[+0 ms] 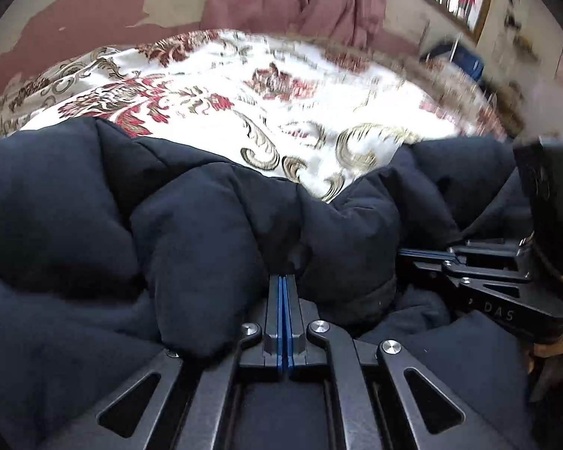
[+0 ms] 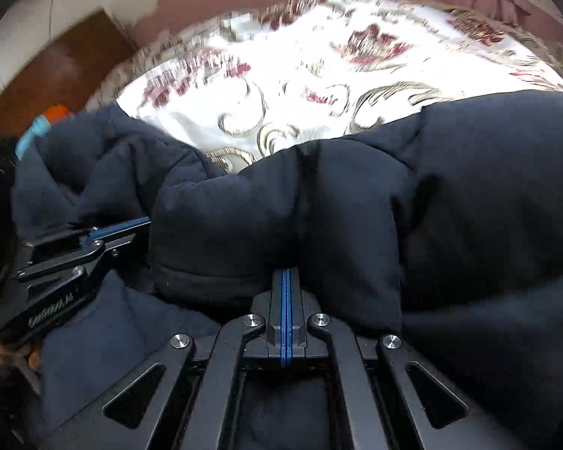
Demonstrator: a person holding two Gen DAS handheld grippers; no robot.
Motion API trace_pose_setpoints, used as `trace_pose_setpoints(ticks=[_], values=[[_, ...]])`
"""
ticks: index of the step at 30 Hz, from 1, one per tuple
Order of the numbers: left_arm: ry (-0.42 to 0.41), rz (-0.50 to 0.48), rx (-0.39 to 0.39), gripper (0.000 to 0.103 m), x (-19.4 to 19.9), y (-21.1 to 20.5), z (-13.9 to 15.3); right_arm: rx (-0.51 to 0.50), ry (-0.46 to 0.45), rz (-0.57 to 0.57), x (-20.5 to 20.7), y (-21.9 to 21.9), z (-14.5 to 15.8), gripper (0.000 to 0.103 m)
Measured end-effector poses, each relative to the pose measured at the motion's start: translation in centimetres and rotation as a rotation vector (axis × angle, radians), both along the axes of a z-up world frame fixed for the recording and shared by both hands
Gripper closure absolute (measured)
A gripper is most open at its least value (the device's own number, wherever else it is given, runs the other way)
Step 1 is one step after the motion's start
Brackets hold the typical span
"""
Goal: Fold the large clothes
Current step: 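Lift the hem with both grippers and fold it toward the collar, then open both grippers and pull both tools back from the folded jacket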
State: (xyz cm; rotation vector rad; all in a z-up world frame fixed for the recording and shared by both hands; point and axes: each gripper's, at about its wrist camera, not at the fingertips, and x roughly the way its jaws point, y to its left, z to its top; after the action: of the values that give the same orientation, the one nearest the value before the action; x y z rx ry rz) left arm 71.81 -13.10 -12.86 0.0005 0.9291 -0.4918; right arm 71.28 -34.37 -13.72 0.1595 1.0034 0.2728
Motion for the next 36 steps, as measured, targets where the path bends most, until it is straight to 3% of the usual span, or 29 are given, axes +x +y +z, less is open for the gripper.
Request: trace_pose_setpoints(ticks=[2,4,8,14,22,23,25,26,30,32,33,34,36], values=[[-0.003,0.029,-0.065,0.099,-0.5,1.2,0.3,0.011,-0.069,-0.067,-1.5,-1.2,1.3,0.103],[-0.006,0.054,-0.076,0.099,-0.6,1.5,0.2,0.024,-0.124,-0.144,-2.4,-2.4,2.1,0.103],[0.001,0.063,0.008,0.099,-0.3,0.3,-0.3,-0.008,-0.066,-0.154,-1.2,-1.9,0.4,0.103],[-0.009,0.069,0.094,0.099,0.7,-1.1,-1.1,-0.068,-0.088,-0.161,-0.4,-0.4,-1.1,0.103],[-0.047,0.081,0.006,0.099,-0.3,0.1,0.4,-0.052,-0.146,-0.167,-2.1,-0.8,0.2,0.101],[-0.057,0.089,0.012,0.099,-0.5,0.1,0.8,-0.061,-0.152,-0.173,-2.5,-0.8,0.6,0.099],[-0.115,0.109,0.024,0.098,-1.7,0.3,2.2,-0.055,-0.173,-0.175,-3.3,-1.0,1.5,0.087],[-0.135,0.116,0.019,0.097,-2.2,0.5,2.7,-0.035,-0.190,-0.171,-4.0,-1.2,2.1,0.072],[-0.174,0.148,-0.030,0.074,-4.3,2.0,4.8,-0.048,-0.261,-0.179,-7.0,-1.4,4.0,0.038],[-0.176,0.183,-0.025,0.054,-5.3,2.7,5.8,-0.077,-0.306,-0.194,-9.1,-1.4,5.4,0.032],[-0.188,0.197,-0.039,0.035,-6.0,3.3,6.4,-0.086,-0.319,-0.201,-9.8,-1.5,5.9,0.031],[-0.207,0.212,-0.058,0.023,-6.7,3.7,7.0,-0.096,-0.330,-0.205,-10.6,-1.5,6.5,0.030],[-0.240,0.250,-0.098,0.012,-8.4,4.9,8.5,-0.105,-0.344,-0.202,-12.1,-1.6,7.8,0.022]])
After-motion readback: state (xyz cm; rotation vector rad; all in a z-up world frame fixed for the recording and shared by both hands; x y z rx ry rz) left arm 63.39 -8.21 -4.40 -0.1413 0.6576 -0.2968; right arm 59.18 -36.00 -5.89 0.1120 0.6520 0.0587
